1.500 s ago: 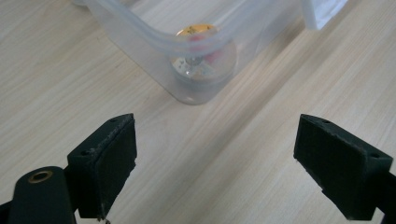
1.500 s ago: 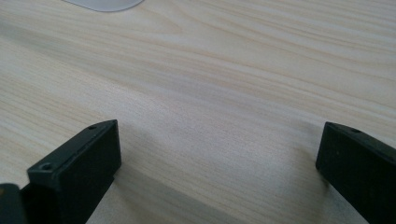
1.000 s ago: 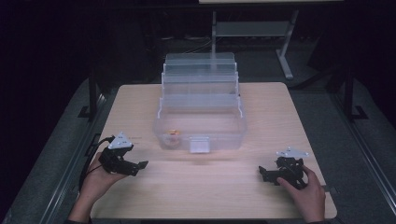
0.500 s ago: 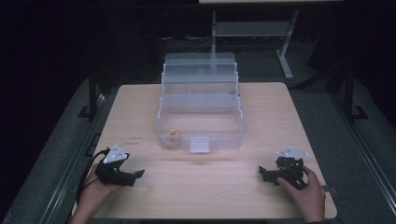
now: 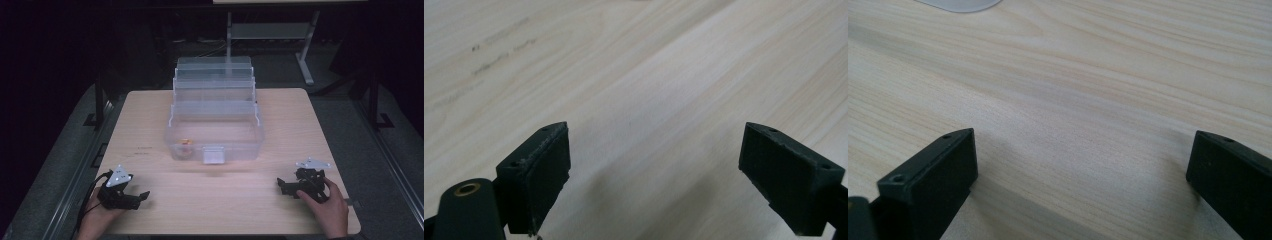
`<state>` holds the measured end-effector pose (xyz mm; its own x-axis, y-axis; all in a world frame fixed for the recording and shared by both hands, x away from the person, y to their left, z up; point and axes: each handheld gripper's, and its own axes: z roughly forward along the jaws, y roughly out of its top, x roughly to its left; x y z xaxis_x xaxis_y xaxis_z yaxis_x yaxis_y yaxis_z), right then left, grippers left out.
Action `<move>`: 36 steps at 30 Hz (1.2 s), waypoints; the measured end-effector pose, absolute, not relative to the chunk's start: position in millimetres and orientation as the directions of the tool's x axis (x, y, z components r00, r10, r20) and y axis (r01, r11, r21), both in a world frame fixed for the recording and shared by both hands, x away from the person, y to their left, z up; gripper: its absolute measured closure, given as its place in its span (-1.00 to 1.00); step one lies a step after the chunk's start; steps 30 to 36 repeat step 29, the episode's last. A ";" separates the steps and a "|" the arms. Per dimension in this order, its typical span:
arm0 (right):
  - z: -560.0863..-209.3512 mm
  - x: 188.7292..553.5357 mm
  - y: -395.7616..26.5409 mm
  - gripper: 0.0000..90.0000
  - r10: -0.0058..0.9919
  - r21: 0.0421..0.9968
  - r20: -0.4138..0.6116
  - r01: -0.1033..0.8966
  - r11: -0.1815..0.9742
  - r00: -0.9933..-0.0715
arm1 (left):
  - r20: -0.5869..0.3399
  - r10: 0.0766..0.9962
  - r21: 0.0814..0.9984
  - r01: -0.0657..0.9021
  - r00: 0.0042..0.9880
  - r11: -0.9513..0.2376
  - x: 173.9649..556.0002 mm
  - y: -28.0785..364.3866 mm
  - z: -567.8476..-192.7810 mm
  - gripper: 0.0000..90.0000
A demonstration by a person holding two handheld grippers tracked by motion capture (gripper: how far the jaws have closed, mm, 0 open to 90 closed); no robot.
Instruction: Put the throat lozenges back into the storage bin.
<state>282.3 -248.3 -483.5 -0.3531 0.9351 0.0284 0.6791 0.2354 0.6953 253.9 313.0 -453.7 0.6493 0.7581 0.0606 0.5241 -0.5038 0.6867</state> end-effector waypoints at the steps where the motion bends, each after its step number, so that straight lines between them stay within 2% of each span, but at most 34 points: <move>1: -483.5 282.3 -248.3 -1.00 0.935 0.695 0.029 0.679 0.235 -0.353 | 0.060 0.758 0.683 0.527 0.649 -0.506 253.2 314.1 -455.7 -0.72; 11: -483.4 282.2 -248.1 -1.00 0.936 0.695 0.030 0.680 0.233 -0.352 | 0.037 0.766 0.678 0.546 0.642 -0.491 249.4 321.3 -467.9 -0.75; 17: -483.4 282.2 -248.1 -1.00 0.936 0.695 0.030 0.681 0.233 -0.352 | 0.008 0.762 0.720 0.526 0.647 -0.454 247.3 327.4 -473.9 -0.76; 36: -483.4 282.2 -248.3 -1.00 0.935 0.694 0.028 0.680 0.236 -0.353 | 0.008 0.762 0.721 0.524 0.647 -0.453 247.4 327.7 -474.2 -0.76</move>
